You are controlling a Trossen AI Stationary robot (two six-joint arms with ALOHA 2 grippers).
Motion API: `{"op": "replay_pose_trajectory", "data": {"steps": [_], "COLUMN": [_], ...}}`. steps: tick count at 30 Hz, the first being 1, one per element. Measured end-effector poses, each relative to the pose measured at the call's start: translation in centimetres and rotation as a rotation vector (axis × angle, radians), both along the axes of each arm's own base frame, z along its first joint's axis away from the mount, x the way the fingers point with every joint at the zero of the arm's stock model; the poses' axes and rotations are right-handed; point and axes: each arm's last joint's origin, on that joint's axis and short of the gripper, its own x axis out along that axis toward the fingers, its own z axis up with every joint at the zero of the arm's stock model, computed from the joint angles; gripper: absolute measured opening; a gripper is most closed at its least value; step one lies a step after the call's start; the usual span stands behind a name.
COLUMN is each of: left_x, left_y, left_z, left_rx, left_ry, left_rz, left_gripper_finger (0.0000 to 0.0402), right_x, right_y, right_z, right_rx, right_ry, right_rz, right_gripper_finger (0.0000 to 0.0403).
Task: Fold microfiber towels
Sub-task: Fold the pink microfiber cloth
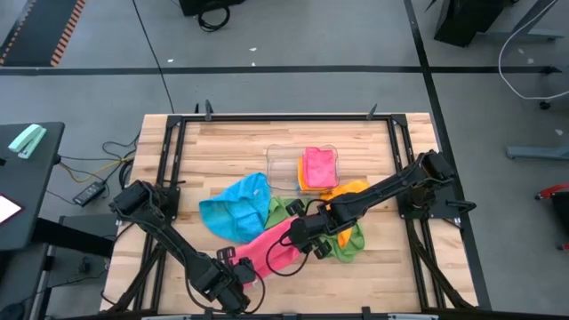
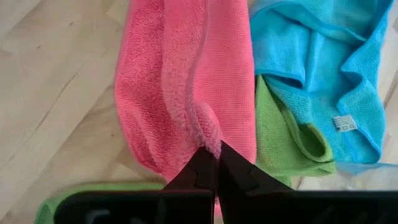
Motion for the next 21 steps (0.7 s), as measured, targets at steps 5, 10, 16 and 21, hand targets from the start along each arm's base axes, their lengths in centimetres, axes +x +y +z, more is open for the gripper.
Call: {"op": "replay_pose_trajectory", "data": {"steps": [5, 10, 16, 21], "left_x": [-0.1, -0.6, -1.9, -2.4], "left_y": [0.1, 0.0, 0.2, 1.0], "left_z": [0.0, -0.1, 0.1, 0.1], "left_rx": [0.007, 0.028, 0.074, 0.164], "left_ry": [0.007, 0.041, 0.122, 0.160], "left_rz": [-0.001, -0.025, -0.035, -0.022], "left_gripper_finger": [0.0108, 0.0149, 0.0161, 0.0148], "right_x": [0.0, 0.0, 0.0, 0.1], "right_y": [0.0, 0.0, 0.0, 0.1], "right_z": [0.0, 0.0, 0.0, 0.0], "right_rx": [0.000, 0.000, 0.009, 0.011], "right_ry": [0.000, -0.001, -0.004, -0.005], "right_rz": [0.000, 0.000, -0.002, -0.004], "right_gripper_finger": [0.0007, 0.0007, 0.0007, 0.0007]}}
